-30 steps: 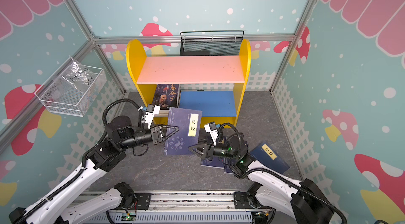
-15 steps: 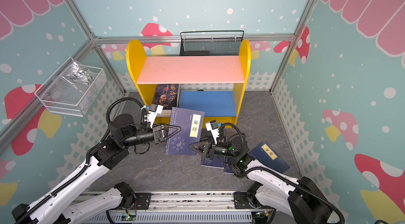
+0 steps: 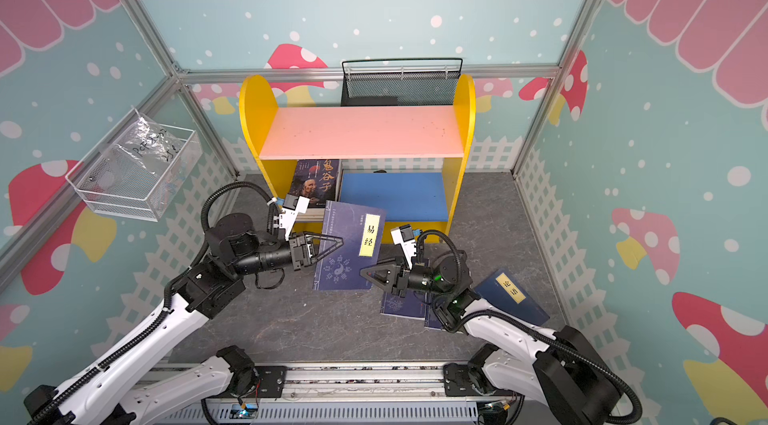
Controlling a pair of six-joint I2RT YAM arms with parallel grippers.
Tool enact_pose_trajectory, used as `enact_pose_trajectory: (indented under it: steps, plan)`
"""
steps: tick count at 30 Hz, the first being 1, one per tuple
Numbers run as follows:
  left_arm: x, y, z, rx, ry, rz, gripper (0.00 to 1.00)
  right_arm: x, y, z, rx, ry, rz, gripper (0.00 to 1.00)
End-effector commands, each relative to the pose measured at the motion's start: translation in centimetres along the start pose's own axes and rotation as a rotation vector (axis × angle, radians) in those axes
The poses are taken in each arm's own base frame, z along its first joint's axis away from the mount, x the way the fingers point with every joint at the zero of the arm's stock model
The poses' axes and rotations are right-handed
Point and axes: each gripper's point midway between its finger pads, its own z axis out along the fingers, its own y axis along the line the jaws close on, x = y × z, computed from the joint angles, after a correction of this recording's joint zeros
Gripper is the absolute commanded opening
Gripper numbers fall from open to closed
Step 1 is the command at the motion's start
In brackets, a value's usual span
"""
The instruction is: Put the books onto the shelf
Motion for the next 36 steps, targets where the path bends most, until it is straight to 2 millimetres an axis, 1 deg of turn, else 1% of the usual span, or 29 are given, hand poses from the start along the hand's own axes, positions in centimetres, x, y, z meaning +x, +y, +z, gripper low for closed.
enact_pose_trajectory:
  steps: [1,2,4,5,6,7,8,9,10,11,12,13,15,17,18,21,24,25,27,29,33,36]
  plan:
    - [-1.3,-1.6,-0.4,0.024,-0.030,0.061,0.00,-1.2,1.5,0.1,-0.067,-0.031,-0.009,0.21]
    - [-1.4,-0.9,-0.5,-0.014,-0.040,0.058,0.00,-1.1,1.5,0.1,-0.072,-0.029,-0.001,0.20]
    - [-1.5,0.1,-0.6,-0.075,-0.050,0.061,0.05,-1.0,1.4,0.1,-0.072,-0.029,0.008,0.17]
    - [-1.6,0.6,-0.7,-0.106,-0.056,0.065,0.09,-1.0,1.3,0.1,-0.069,-0.030,0.010,0.16]
    - [-1.7,1.1,-0.8,-0.134,-0.059,0.067,0.19,-1.1,1.3,0.1,-0.067,-0.033,0.015,0.16]
    - [-1.8,1.4,-1.0,-0.157,-0.065,0.071,0.23,-1.1,1.2,0.1,-0.063,-0.036,0.019,0.16]
    - [-1.9,1.7,-1.1,-0.177,-0.070,0.080,0.30,-1.1,1.1,0.1,-0.061,-0.039,0.021,0.16]
    - [-2.0,1.9,-1.3,-0.202,-0.075,0.087,0.43,-1.2,1.0,0.1,-0.056,-0.042,0.029,0.16]
    - [-2.2,2.2,-1.7,-0.228,-0.087,0.095,0.52,-1.2,0.9,0.1,-0.053,-0.044,0.034,0.15]
    - [-2.5,2.5,-2.2,-0.270,-0.102,0.109,0.62,-1.3,0.7,0.1,-0.047,-0.050,0.041,0.14]
    - [-2.7,3.0,-2.9,-0.324,-0.117,0.118,0.69,-1.4,0.5,0.1,-0.039,-0.055,0.050,0.14]
    - [-3.0,3.3,-3.7,-0.368,-0.136,0.131,0.73,-1.4,0.2,0.2,-0.030,-0.059,0.061,0.14]
    - [-3.7,3.5,-5.8,-0.456,-0.193,0.166,0.81,-1.6,-0.9,0.3,0.012,-0.071,0.092,0.12]
    - [-4.4,3.2,-8.0,-0.520,-0.256,0.196,0.87,-1.9,-2.1,0.7,0.059,-0.072,0.113,0.07]
    - [-4.7,3.0,-9.2,-0.549,-0.290,0.210,0.89,-2.0,-2.7,0.9,0.080,-0.075,0.119,0.07]
    - [-5.0,2.4,-12.4,-0.620,-0.368,0.236,0.92,-3.1,-3.6,1.6,0.097,-0.086,0.120,0.07]
    - [-4.9,2.2,-14.8,-0.668,-0.437,0.235,0.93,-4.5,-5.0,2.2,0.121,-0.106,0.134,0.07]
    - [-4.7,2.3,-15.3,-0.675,-0.452,0.230,0.94,-4.8,-5.6,2.4,0.129,-0.109,0.142,0.07]
    - [-4.1,2.6,-15.9,-0.679,-0.470,0.223,0.96,-5.9,-7.0,3.0,0.143,-0.116,0.155,0.07]
    - [-3.4,3.2,-16.0,-0.683,-0.467,0.209,0.97,-6.7,-8.2,3.8,0.145,-0.109,0.178,0.07]
    - [-2.0,4.2,-15.8,-0.681,-0.443,0.178,0.98,-8.0,-10.9,5.5,0.161,-0.097,0.258,0.07]
    - [-1.1,4.7,-15.7,-0.690,-0.411,0.170,0.98,-9.0,-12.7,6.8,0.217,-0.080,0.264,0.07]
